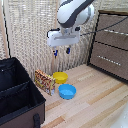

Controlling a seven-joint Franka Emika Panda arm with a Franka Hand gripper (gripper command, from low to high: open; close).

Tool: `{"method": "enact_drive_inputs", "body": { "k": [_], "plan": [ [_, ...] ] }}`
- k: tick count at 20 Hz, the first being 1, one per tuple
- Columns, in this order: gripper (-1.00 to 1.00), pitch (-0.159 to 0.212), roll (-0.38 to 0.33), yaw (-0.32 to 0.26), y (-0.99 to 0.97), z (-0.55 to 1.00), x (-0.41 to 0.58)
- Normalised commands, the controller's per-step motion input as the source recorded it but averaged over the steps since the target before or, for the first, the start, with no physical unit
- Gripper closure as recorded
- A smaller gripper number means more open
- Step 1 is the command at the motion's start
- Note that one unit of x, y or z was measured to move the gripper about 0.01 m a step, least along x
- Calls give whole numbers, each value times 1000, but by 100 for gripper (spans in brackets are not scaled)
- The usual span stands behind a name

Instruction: With caution, bring your gripper towards the upper drawer's hold. Grasp the drawer hold tightly with your gripper tool. Pull the drawer in your direction to reveal the contents of the top drawer.

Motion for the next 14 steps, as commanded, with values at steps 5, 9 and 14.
{"method": "enact_drive_inputs", "body": {
  "k": [5,9,14],
  "plan": [
    [-100,21,-185,83,-36,332,130],
    [-100,9,-219,105,0,551,80],
    [-100,5,-236,109,-6,489,53]
  ]
}}
